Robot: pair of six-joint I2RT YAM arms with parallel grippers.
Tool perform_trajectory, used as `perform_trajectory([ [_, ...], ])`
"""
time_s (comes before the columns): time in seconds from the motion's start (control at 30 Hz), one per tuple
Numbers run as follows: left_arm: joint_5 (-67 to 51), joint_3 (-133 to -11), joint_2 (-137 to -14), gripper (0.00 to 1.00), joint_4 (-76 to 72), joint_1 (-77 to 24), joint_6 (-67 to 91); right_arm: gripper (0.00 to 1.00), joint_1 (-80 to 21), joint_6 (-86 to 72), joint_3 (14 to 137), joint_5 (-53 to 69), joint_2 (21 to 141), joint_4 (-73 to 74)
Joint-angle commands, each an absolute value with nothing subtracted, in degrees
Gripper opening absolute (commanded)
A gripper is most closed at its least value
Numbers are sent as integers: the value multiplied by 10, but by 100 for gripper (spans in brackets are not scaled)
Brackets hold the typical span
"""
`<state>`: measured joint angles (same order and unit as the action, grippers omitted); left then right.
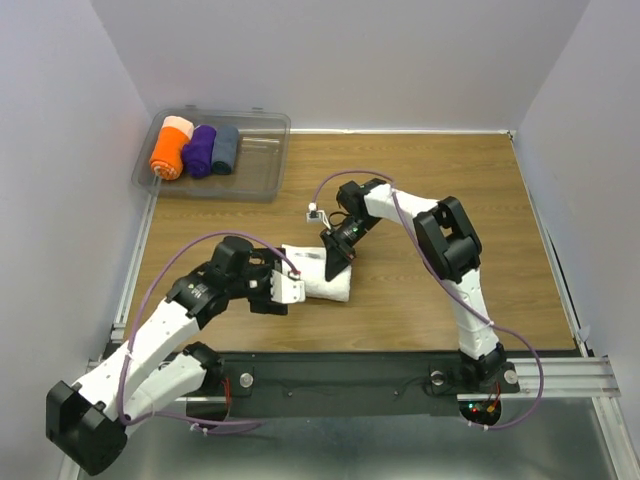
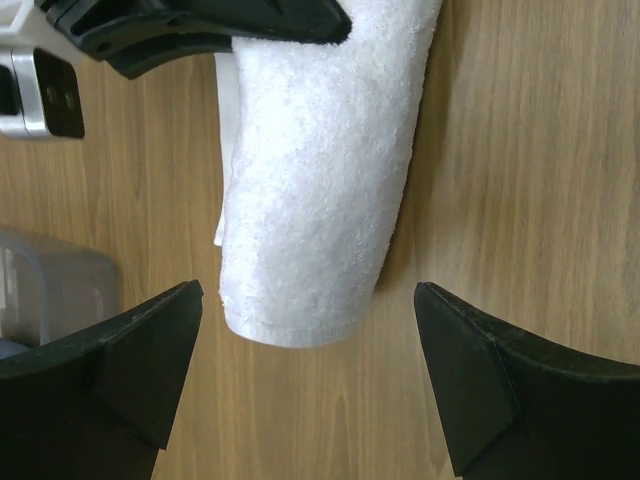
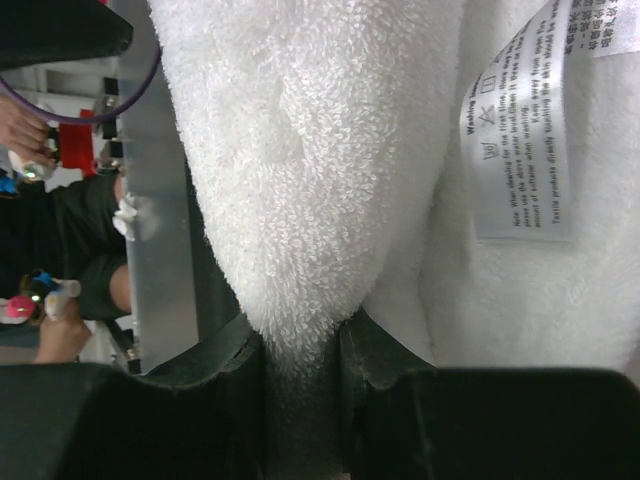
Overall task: Roll the towels
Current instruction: Roll the towel
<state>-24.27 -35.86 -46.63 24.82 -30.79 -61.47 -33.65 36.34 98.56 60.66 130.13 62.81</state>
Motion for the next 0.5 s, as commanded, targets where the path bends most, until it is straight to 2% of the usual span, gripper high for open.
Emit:
perform_trajectory([
  [0.0, -153, -352, -471, 99, 181, -363, -635, 1, -343, 378, 997, 558, 1363, 694],
  [0.2, -98, -370, -576, 99, 131, -455, -599, 3, -342, 389, 1012, 564, 1384, 715],
  [0.47, -102, -358, -649, 99, 87, -458, -631, 6, -340, 388, 1018, 556, 1384, 706],
])
